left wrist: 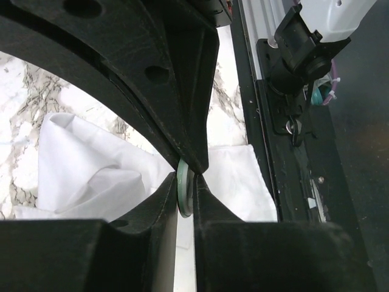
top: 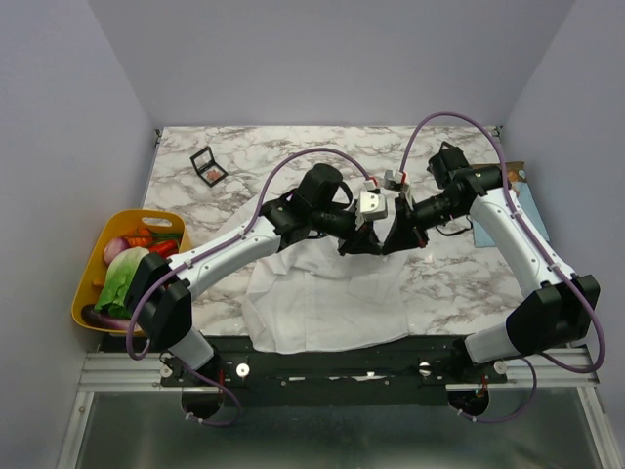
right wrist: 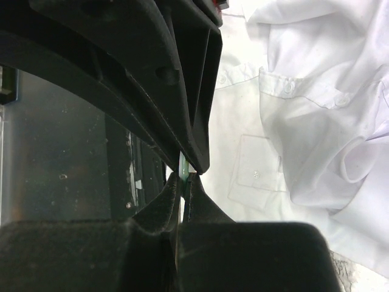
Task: Remove the brooch from the garment
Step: Close the brooch.
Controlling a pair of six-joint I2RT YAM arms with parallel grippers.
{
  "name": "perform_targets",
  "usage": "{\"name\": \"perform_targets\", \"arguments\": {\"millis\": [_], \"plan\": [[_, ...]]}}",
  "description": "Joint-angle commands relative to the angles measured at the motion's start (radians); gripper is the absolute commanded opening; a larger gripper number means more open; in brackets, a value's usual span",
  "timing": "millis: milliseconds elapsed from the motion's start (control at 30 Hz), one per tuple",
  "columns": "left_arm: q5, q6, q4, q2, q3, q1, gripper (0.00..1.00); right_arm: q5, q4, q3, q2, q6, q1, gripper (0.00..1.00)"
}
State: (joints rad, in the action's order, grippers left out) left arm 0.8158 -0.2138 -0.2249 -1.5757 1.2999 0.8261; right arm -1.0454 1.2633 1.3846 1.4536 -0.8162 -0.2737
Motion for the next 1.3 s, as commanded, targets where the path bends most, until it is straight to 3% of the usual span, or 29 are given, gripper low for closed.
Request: {"name": "perform_targets", "arguments": {"millis": [0, 367, 1267], "plan": [[-0.046, -0.022, 0.019, -0.02, -0.013, 0.007, 0.14, -0.085, 0.018, 0.027, -0.009, 0.008, -0.005, 0.01], [-0.066, -0.122, -0.077, -0.023, 0.001, 0.021, 0.17, -0.102, 0.022, 0.039, -0.006, 0.011, 0.005, 0.01], [-0.035, -0.185, -0.18, -0.049, 0.041, 0.045, 0.3, -0.067, -0.111, 0.004, -0.024, 0.135, 0.033, 0.01]]}}
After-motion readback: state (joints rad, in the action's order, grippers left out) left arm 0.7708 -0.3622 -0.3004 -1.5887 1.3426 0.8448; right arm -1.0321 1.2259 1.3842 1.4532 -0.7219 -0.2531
